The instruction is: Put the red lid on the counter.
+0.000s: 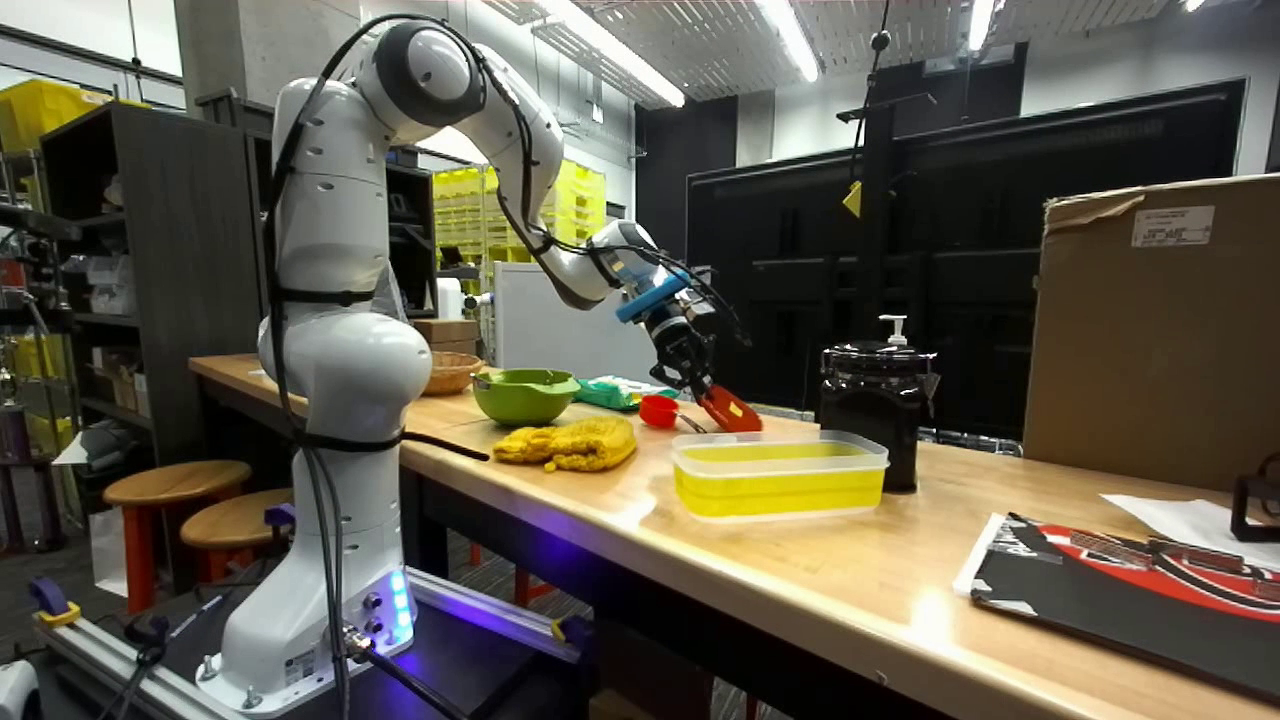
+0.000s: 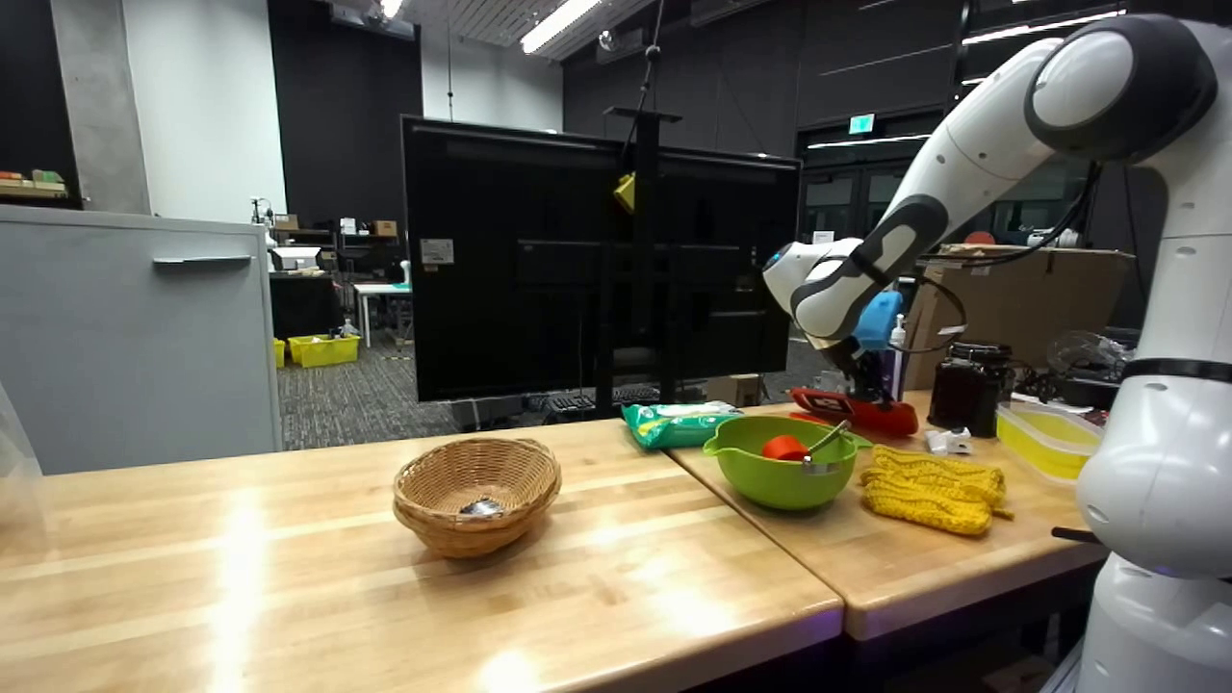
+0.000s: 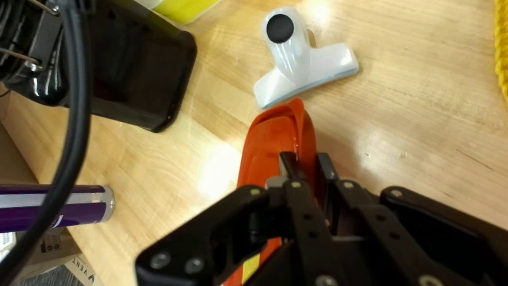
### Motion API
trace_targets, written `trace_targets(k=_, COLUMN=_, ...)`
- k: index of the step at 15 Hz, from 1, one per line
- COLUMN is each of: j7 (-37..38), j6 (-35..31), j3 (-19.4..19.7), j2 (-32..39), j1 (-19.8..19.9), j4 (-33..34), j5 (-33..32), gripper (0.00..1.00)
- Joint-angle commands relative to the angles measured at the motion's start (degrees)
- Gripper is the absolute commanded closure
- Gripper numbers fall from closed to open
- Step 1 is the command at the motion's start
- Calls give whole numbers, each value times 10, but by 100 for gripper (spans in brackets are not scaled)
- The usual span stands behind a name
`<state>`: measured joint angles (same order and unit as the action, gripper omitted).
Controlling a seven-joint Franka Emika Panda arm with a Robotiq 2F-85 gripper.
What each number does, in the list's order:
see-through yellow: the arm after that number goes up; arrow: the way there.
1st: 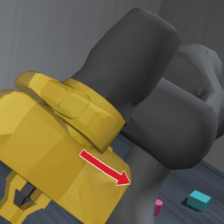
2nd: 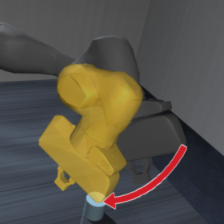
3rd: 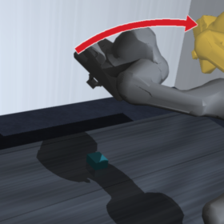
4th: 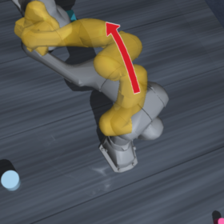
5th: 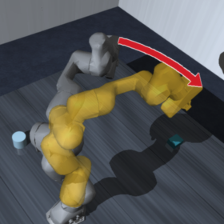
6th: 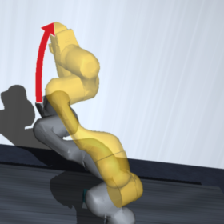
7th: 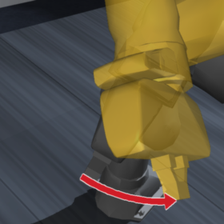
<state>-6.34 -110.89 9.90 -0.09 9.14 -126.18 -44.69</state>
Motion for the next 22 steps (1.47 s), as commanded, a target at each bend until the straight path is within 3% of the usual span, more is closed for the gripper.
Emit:
trace_targets(k=1, j7=-28, j6=-11, j3=5, j2=-3, j1=7, j4=-12, j5=17, gripper=90)
trace_targets(k=2, j7=-29, j6=-10, j3=6, j2=-4, j1=8, j4=-13, j5=16, gripper=64)
trace_targets(k=4, j7=-33, j6=-10, j3=8, j2=-5, j1=11, j4=-15, j5=16, gripper=60)
trace_targets(k=12, j7=-43, j6=-6, j3=13, j2=-10, j1=19, j4=-29, j5=19, gripper=5)
trace_targets(k=16, j7=-49, j6=-3, j3=12, j2=-25, j1=18, j4=-31, j5=20, gripper=0)
trace_targets(k=22, j7=-140, j6=9, j3=13, j2=-98, j1=13, j4=-34, j5=156, gripper=0)
